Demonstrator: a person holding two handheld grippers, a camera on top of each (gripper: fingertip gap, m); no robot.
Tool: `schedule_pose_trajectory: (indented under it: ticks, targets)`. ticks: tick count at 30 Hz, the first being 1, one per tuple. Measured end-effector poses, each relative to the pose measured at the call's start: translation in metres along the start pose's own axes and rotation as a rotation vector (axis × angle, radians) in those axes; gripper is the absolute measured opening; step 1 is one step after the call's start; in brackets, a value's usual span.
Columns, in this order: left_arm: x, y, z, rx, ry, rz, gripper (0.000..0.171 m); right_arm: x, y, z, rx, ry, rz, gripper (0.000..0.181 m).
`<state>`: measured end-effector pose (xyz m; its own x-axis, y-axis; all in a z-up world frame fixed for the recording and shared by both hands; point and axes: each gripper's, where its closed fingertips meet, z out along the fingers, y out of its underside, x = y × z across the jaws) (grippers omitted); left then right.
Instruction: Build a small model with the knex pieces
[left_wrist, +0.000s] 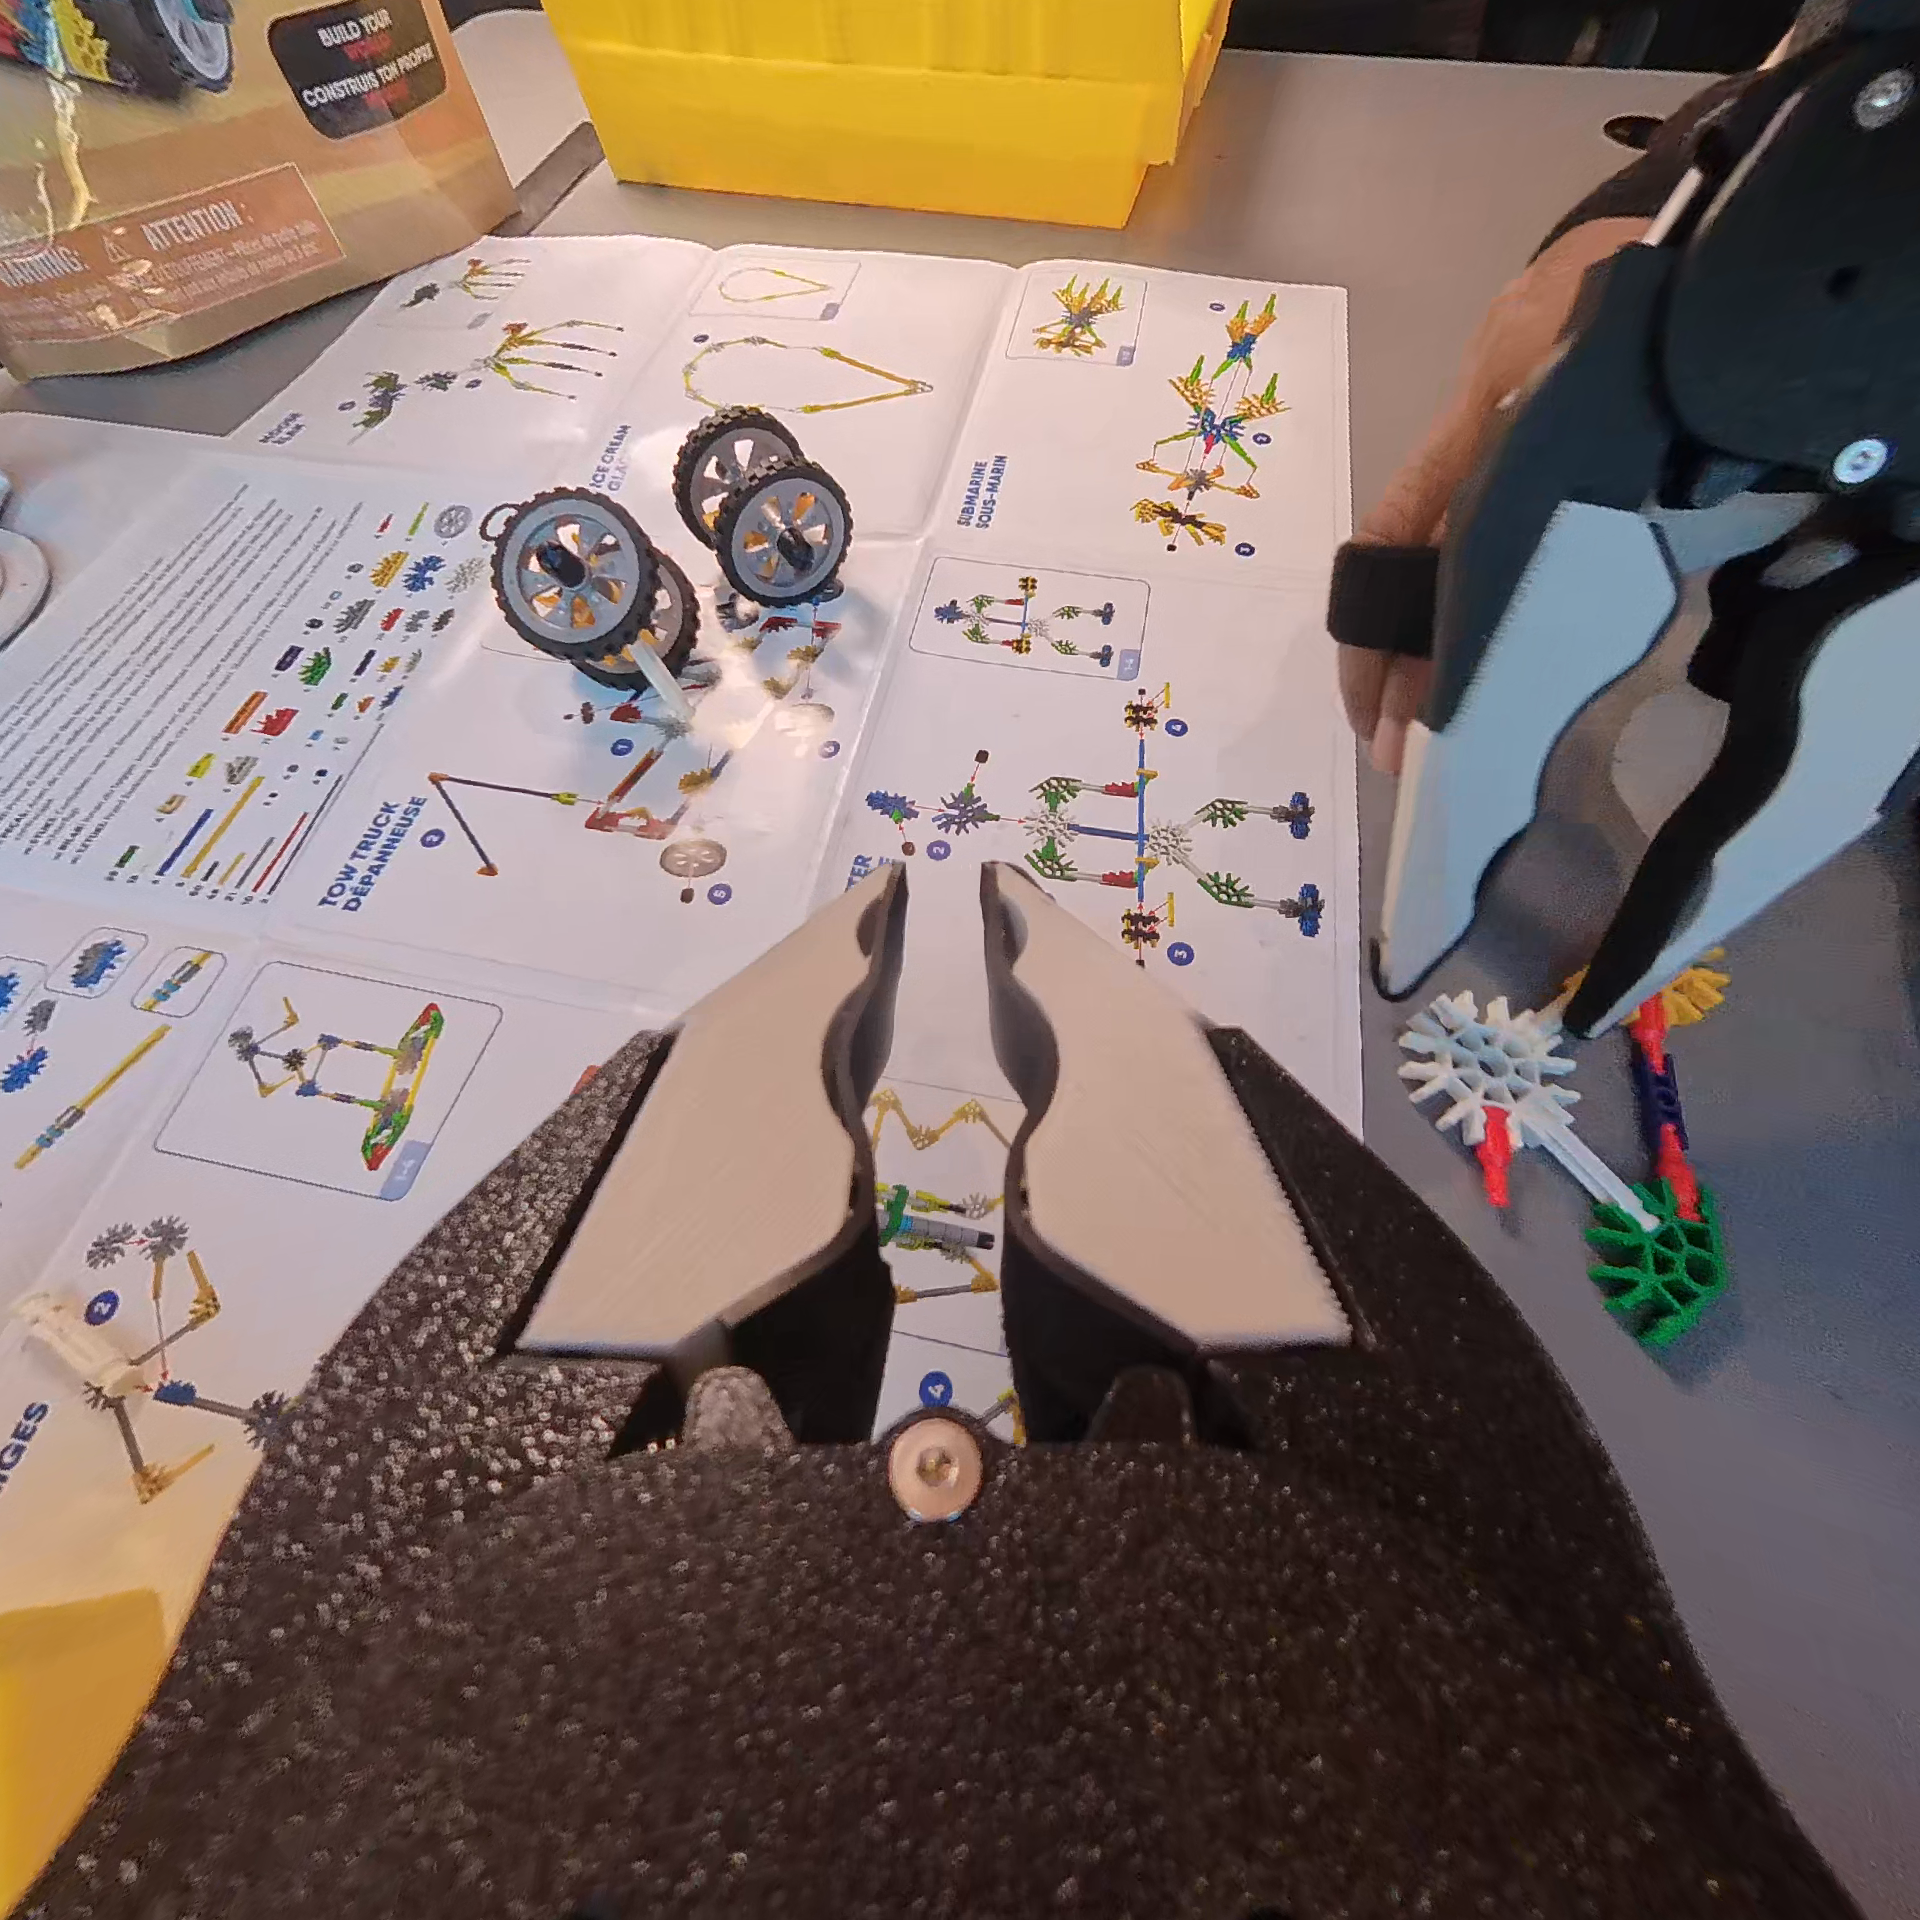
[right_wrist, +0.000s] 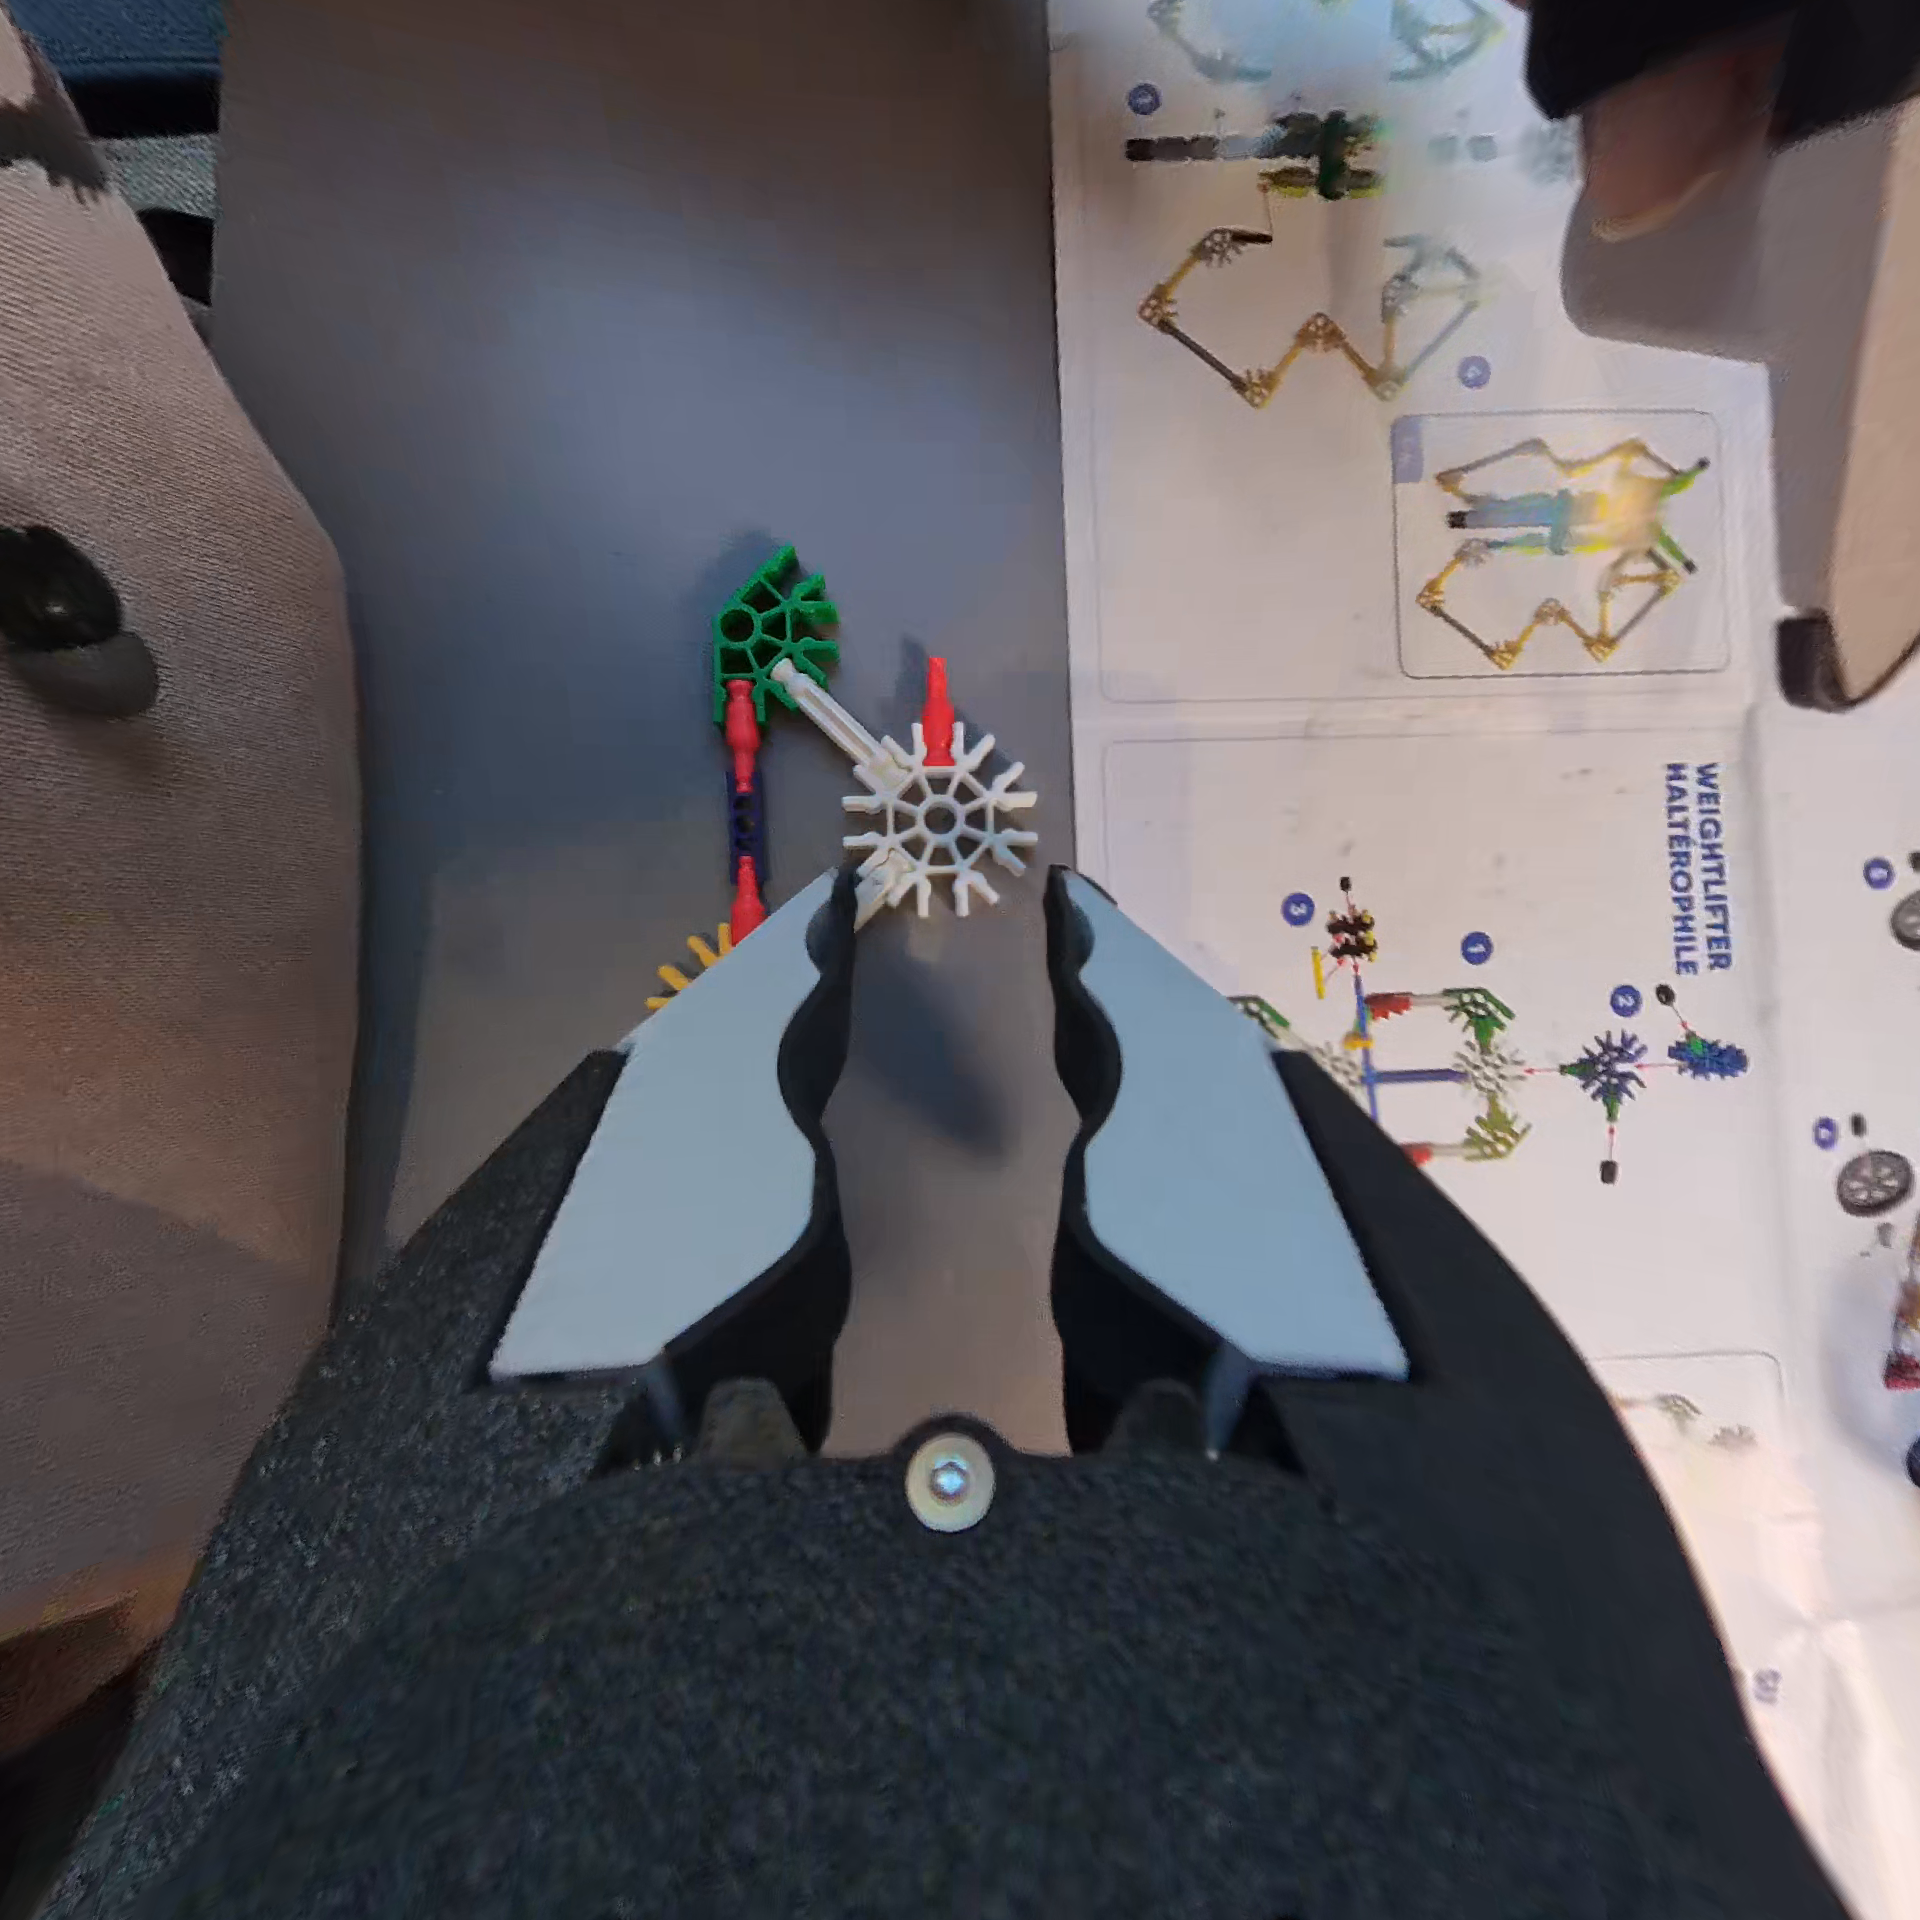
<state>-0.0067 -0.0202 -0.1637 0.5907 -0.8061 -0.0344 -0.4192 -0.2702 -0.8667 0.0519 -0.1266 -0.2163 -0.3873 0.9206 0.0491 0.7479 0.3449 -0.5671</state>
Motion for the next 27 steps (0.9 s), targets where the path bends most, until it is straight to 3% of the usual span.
schedule_pose_trajectory:
  ticks: [7,9,11,17,23,27]
  targets:
    - [0.009,-0.001,-0.001,-0.017,0.041,0.013,0.013,-0.006,-0.007,-0.010,0.035,-0.049,0.077,0.044]
    - [0.010,0.000,-0.001,-0.017,0.048,0.006,0.013,-0.004,0.002,-0.001,-0.024,-0.006,0.044,0.046]
    - [0.011,0.000,-0.001,-0.016,0.058,0.001,0.013,-0.008,0.000,0.005,0.010,-0.051,0.064,0.031]
    - [0.030,-0.008,-0.008,0.028,0.198,-0.063,0.015,0.003,-0.005,0.004,0.098,-0.052,-0.030,0.030]
    - [0.040,-0.030,-0.023,0.156,0.388,-0.292,0.027,0.068,-0.023,-0.047,0.303,0.276,-0.122,0.026]
    - [0.039,-0.027,-0.013,0.127,0.380,-0.346,0.025,0.088,-0.025,-0.068,0.343,0.403,-0.159,0.026]
